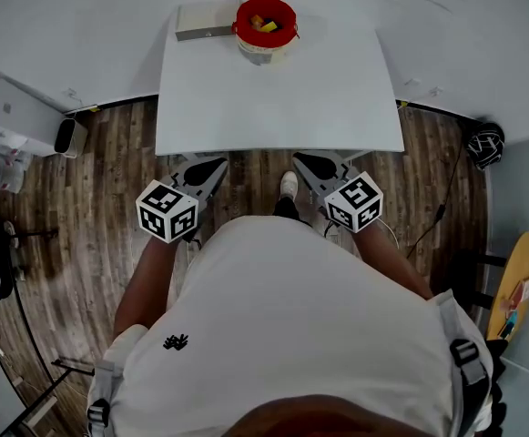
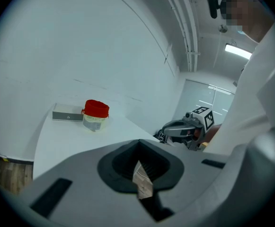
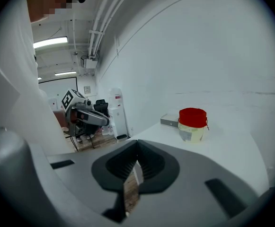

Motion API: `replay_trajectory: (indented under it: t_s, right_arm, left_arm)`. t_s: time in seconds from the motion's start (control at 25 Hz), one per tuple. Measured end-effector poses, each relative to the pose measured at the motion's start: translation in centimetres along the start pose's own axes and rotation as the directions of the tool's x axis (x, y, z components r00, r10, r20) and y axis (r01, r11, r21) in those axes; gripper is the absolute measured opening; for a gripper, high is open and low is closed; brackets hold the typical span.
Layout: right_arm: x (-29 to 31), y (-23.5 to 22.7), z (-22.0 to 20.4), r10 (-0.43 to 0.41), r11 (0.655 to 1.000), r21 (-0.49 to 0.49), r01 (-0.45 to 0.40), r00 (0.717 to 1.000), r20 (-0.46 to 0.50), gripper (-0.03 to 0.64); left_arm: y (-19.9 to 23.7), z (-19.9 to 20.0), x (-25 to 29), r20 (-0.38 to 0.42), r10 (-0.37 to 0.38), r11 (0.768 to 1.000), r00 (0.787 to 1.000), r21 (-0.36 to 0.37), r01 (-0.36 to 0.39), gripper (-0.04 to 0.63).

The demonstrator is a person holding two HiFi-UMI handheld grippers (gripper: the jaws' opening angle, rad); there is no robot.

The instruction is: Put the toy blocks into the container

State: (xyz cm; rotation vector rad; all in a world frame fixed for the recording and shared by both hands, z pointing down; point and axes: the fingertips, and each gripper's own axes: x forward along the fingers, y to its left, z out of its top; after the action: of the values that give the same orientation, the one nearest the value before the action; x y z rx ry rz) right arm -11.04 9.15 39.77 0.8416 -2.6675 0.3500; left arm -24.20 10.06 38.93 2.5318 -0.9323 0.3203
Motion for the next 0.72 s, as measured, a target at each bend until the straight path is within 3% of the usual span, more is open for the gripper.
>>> replay_trajectory:
  t_s: [0.72]
  right_arm:
    - [0.9,1.2,-1.1,0.010,1.000,-0.008,-0.010,1.000,0.000,0.006]
  left_arm:
    - [0.6,-1.1,-0.9,0.007,0.027,1.000,1.000,-0.010,-0.027,0.006]
